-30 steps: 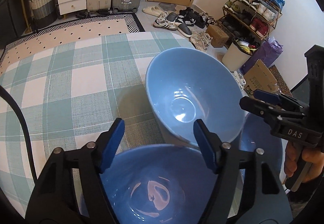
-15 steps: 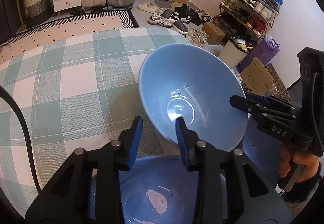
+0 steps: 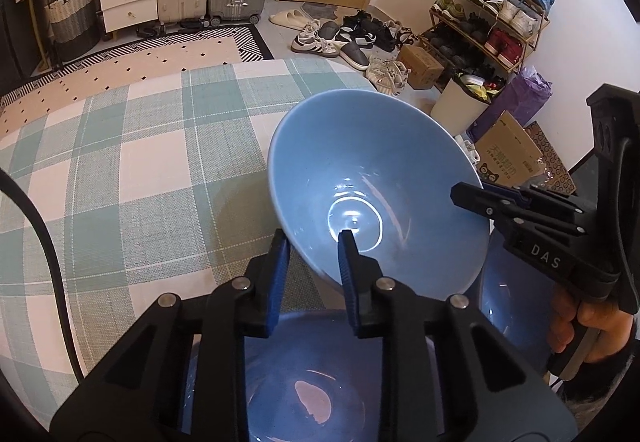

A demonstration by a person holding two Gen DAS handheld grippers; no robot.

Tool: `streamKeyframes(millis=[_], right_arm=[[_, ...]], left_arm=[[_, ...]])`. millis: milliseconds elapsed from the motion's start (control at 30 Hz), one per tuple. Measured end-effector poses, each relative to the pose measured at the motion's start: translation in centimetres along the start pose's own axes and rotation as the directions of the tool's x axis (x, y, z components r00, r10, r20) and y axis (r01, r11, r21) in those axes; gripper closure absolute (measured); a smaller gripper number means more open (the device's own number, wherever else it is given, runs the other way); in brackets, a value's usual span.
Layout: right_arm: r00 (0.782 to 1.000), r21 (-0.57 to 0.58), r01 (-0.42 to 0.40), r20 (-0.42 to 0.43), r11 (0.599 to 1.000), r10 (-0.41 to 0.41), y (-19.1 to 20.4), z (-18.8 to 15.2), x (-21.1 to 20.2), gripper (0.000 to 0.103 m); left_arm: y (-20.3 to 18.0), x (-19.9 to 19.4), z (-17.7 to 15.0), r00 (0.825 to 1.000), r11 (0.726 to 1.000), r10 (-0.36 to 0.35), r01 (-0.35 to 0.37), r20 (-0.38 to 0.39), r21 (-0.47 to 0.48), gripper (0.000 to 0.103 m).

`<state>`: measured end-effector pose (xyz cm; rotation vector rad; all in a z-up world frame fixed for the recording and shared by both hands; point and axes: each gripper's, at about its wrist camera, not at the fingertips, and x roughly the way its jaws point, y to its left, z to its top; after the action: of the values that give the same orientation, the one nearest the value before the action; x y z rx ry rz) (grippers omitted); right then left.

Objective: Organize plates and bowls
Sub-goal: 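Lift the blue bowl with both grippers and carry it over another blue bowl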

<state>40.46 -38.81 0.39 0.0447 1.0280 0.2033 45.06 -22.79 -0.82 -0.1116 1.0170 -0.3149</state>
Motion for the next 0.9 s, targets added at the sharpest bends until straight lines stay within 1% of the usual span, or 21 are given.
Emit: streamKeyframes(millis=[267, 433, 667, 900], right_arm=[[1.000, -0.001, -0.007, 0.016, 1.000, 0.007, 0.1, 0.0, -1.0, 0.086], [0.999, -0.005, -0.011, 0.038, 1.000, 0.011, 0.3, 0.1, -1.9, 0.086], [0.997, -0.014, -0.017, 0.071, 1.000, 0.018, 0.9, 0.1, -3.5, 0.086], [0.994, -0.028, -0.014, 0.110, 1.000, 0.017, 1.6, 0.0, -6.0, 0.086]], left_arm=[[-0.5, -0.6, -0.1, 1.000, 1.000, 0.008, -0.008, 0.011, 0.005, 0.082], [-1.1, -1.7, 0.0, 0.999, 1.000, 0.023, -0.023, 0.035, 0.015, 0.081], [-2.0, -4.7, -0.1, 0.997, 0.999, 0.034, -0.036, 0.072, 0.023, 0.082], [-2.9, -7.8, -0.6, 0.993, 0.998, 0.041, -0.045, 0.113, 0.037, 0.082]])
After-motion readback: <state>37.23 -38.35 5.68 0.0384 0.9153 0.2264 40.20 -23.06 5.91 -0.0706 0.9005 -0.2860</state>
